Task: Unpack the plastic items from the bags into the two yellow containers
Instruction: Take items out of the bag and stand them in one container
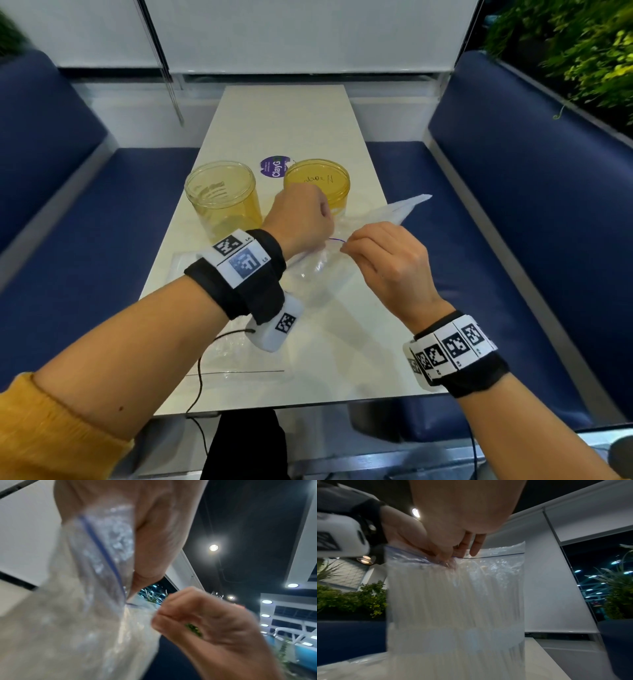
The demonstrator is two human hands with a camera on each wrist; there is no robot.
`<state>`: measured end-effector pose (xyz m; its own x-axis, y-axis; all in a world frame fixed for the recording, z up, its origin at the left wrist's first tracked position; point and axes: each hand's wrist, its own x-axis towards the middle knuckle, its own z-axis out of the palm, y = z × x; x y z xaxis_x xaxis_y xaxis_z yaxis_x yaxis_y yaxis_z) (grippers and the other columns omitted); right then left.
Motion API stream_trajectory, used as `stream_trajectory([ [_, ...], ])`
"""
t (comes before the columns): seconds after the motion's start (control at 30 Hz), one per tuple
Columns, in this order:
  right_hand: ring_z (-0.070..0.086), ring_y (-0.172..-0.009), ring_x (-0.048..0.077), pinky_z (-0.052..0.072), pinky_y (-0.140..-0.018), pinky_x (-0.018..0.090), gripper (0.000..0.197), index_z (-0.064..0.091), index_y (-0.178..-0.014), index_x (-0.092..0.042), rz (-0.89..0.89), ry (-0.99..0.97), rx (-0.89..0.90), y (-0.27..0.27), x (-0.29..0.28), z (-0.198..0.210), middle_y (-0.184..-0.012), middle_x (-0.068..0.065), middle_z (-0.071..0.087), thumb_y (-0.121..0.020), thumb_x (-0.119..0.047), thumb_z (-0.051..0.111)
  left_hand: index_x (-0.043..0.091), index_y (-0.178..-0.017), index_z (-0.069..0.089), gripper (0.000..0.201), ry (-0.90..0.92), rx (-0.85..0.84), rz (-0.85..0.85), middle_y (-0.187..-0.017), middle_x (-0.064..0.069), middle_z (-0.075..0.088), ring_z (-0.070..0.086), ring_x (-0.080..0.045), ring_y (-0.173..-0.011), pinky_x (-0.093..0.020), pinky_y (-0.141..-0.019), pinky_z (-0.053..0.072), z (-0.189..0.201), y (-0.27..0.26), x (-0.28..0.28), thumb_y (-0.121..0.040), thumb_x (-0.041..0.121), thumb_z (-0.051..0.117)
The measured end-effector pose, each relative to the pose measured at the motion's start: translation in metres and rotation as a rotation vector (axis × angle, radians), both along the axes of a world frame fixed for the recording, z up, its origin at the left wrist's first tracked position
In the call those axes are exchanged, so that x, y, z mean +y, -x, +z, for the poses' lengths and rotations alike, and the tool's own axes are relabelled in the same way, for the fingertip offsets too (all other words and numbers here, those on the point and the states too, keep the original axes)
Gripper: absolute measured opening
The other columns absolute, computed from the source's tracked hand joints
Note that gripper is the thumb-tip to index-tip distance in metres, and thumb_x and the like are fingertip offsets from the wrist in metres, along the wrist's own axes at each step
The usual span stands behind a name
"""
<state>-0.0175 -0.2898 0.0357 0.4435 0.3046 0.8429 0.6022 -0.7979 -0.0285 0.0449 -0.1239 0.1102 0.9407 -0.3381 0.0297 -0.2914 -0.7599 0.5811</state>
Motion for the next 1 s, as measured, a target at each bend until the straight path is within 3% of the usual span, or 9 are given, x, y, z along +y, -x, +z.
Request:
stream_trajectory([
  [0.2,0.05,-0.055,0.022,0.042,-0.051,0.04,0.014,0.062,-0.069,-0.009,-0.014,0.031,0.174,0.012,0.004,0.016,-0.063,0.001,0.057,-0.082,-0.012,0.066,0.013,-0.087,0.067,0.028,-0.022,-0.201,-0.127,-0.082,-0.005,0.062,0.063,-0.028,-0.074,-0.034,-0.062,0.047,0.008,-0.012,0.01,-0.086,-0.01,0.052],
  [0.27,0.042,-0.048,0.019,0.039,-0.045,0.035,0.02,0.054,-0.064,-0.012,0.0,0.075,0.243,0.016,0.003,0.025,-0.055,-0.002,0.049,-0.079,-0.017,0.067,0.015,-0.09,0.076,0.037,-0.16,-0.262,-0.134,-0.095,-0.005,0.058,0.06,-0.03,-0.087,-0.034,-0.069,0.043,0.007,-0.018,0.012,-0.086,-0.012,0.051],
  [0.33,0.031,-0.042,0.017,0.029,-0.042,0.027,0.037,0.043,-0.057,-0.018,-0.024,0.129,0.311,0.019,0.003,0.033,-0.048,-0.006,0.036,-0.083,-0.029,0.066,0.014,-0.113,0.075,0.037,-0.221,-0.262,-0.087,-0.115,-0.007,0.058,0.06,-0.031,-0.103,-0.038,-0.08,0.048,0.006,-0.022,0.016,-0.09,-0.005,0.052],
  [0.47,0.021,-0.037,0.02,0.025,-0.042,0.027,0.057,0.023,-0.048,-0.017,-0.311,0.2,0.512,0.018,0.002,0.041,-0.041,-0.004,0.02,-0.098,-0.041,0.039,0.013,-0.129,0.066,0.049,-0.237,-0.218,-0.042,-0.126,-0.002,0.054,0.06,-0.028,-0.11,-0.039,-0.092,0.051,0.011,-0.028,0.028,-0.083,0.029,0.07],
  [0.57,0.026,-0.04,0.016,0.027,-0.045,0.027,0.059,0.03,-0.047,-0.017,-0.544,0.364,0.734,0.017,0.001,0.047,-0.047,-0.001,0.027,-0.102,-0.038,0.03,0.013,-0.134,0.061,0.059,-0.162,-0.12,-0.047,-0.131,-0.001,0.053,0.067,-0.024,-0.097,-0.028,-0.077,0.052,0.016,-0.031,0.031,-0.077,0.019,0.074],
  [0.63,0.027,-0.043,0.014,0.022,-0.045,0.025,0.054,0.033,-0.052,-0.015,-0.63,0.376,0.813,0.016,0.002,0.056,-0.052,0.0,0.031,-0.101,-0.037,0.033,0.012,-0.144,0.051,0.067,-0.083,0.006,-0.104,-0.144,0.001,0.049,0.073,-0.023,-0.075,-0.027,-0.057,0.057,0.016,-0.027,0.027,-0.08,0.007,0.07],
  [0.73,0.031,-0.047,0.015,0.022,-0.046,0.025,0.046,0.043,-0.06,-0.014,-0.672,0.399,0.79,0.009,0.01,0.068,-0.058,0.0,0.037,-0.1,-0.036,0.039,0.012,-0.153,0.037,0.077,-0.008,0.092,-0.19,-0.153,0.002,0.044,0.074,-0.025,-0.065,-0.033,-0.052,0.061,0.011,-0.018,0.017,-0.082,0.0,0.065],
  [0.87,0.06,-0.075,0.022,0.038,-0.059,0.029,0.03,0.069,-0.093,-0.017,-0.401,0.138,0.677,-0.008,0.026,0.073,-0.087,0.002,0.065,-0.1,-0.038,0.049,0.015,-0.153,0.038,0.077,0.089,0.085,-0.231,-0.128,0.001,0.056,0.065,-0.009,-0.051,-0.028,-0.046,0.055,0.0,-0.013,0.006,-0.082,0.002,0.064],
  [1.0,0.06,-0.117,0.023,0.048,-0.09,0.035,0.05,0.055,-0.139,-0.024,-0.326,0.176,1.014,-0.016,0.019,0.066,-0.131,0.002,0.063,-0.098,-0.052,0.051,0.017,-0.149,0.044,0.072,0.159,0.065,-0.242,-0.13,-0.003,0.059,0.065,-0.011,-0.093,-0.004,-0.067,0.042,-0.007,-0.01,0.008,-0.082,0.0,0.066],
])
